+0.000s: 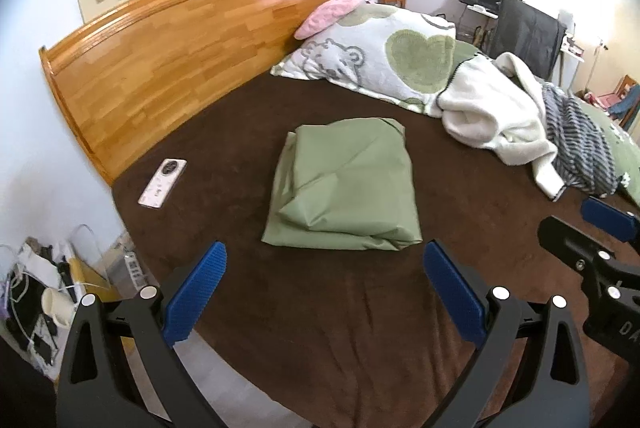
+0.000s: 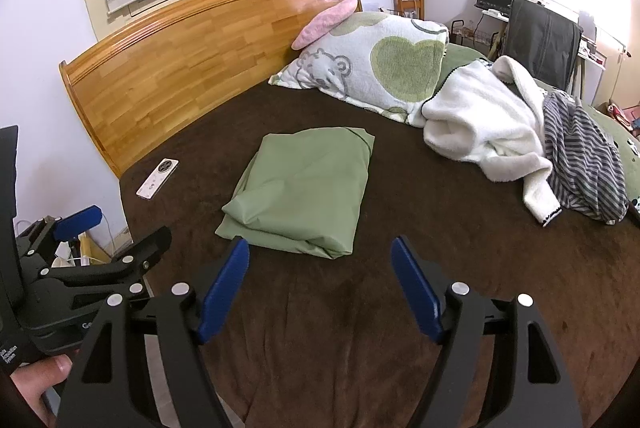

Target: Fold large clothes

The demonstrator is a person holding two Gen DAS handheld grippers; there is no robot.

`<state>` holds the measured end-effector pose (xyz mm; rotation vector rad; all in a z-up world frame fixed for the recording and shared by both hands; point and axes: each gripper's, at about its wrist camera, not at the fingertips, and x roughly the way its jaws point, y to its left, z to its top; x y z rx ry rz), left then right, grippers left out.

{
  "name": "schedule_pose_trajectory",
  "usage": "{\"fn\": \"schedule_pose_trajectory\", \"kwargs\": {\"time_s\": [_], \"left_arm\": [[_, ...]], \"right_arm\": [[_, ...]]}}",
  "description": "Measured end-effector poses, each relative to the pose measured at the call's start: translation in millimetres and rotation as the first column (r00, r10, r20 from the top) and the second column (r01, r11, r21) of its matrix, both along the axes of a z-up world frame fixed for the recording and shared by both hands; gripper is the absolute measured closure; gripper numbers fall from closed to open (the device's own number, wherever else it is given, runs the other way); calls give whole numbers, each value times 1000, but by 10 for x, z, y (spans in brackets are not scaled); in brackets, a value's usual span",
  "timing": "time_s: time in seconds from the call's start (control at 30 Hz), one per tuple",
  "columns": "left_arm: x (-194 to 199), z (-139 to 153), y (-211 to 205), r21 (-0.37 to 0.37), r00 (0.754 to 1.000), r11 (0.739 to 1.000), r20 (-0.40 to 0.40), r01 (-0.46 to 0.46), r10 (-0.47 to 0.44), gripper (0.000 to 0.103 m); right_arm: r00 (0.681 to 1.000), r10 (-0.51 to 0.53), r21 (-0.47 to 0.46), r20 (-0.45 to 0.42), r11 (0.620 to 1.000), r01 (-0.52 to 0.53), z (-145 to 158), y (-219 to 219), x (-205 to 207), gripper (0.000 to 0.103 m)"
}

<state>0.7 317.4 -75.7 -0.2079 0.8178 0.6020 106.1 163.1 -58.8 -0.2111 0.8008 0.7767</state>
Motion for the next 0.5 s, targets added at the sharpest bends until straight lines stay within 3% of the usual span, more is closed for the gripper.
{"fn": "schedule_pose_trajectory", "kwargs": {"time_s": [0.5], "left_arm": [[19,-10,124,-12,1000,1000,0,-26,26,7]], "right_arm": [[1000,4,-1,1,1000,-4,-12,-8,-21,29]]}}
